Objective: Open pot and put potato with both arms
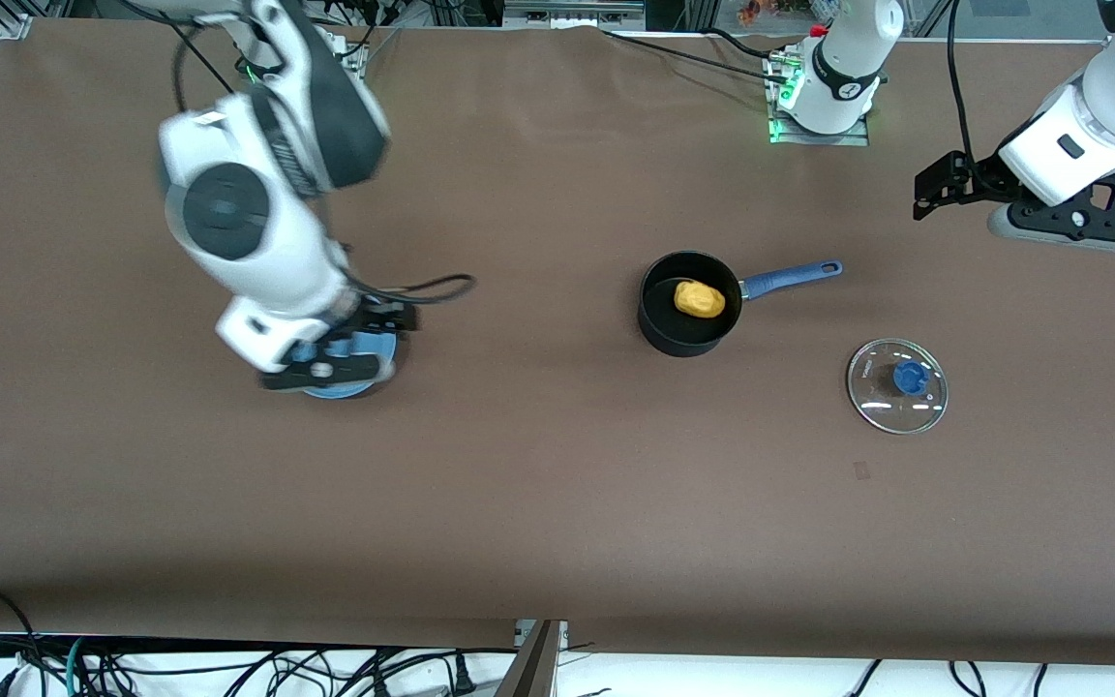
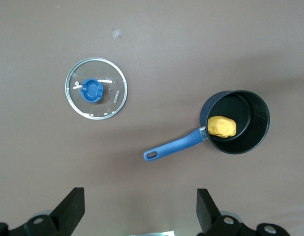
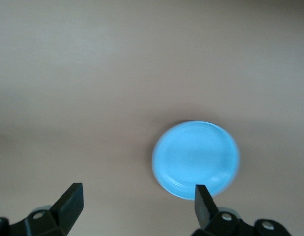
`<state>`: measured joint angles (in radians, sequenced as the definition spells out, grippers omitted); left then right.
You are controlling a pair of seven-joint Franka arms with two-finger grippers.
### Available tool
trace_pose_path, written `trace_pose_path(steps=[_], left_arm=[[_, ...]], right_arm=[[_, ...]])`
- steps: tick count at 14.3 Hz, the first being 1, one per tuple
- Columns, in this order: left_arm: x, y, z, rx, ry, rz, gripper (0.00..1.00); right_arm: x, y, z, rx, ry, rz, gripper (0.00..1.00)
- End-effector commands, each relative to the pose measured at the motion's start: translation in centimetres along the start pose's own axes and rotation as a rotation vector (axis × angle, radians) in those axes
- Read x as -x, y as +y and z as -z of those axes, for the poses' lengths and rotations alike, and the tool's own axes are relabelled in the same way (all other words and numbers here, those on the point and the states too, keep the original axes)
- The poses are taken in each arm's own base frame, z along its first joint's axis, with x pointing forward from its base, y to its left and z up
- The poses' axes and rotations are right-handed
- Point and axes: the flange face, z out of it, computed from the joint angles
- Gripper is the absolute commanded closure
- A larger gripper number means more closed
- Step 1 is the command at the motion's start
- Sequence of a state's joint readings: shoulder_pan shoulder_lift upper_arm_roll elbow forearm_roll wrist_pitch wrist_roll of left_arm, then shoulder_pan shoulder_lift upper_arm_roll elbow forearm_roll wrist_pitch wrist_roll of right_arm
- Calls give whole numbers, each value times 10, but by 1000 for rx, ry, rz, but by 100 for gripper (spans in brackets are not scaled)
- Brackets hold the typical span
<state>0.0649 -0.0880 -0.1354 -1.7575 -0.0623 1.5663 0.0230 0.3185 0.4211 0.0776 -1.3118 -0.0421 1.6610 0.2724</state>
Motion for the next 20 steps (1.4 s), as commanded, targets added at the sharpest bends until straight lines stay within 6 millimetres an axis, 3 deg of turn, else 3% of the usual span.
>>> trace_pose_path(steps=[1,3,7,9,14,20], left_arm=[[-1,-7,7,-2,-11,16,0],[-2,-8,11,-11,-2,16,0],[-4,-23,11,-28,1,27,0],[-19,-38,16,-36,0,54,0],[-18,-46,41,-27,18,74,0],[-21,-33,45,-30,27,50,0]], right_arm=[[37,77,28,14,-33,21,0],[58,125,52,22,-73,-10,0],[98,175,83,19,-68,-88,0],[118,211,114,4,-16,-160,0],[125,224,116,8,-28,-85,0],[119,230,113,11,-36,-93,0]])
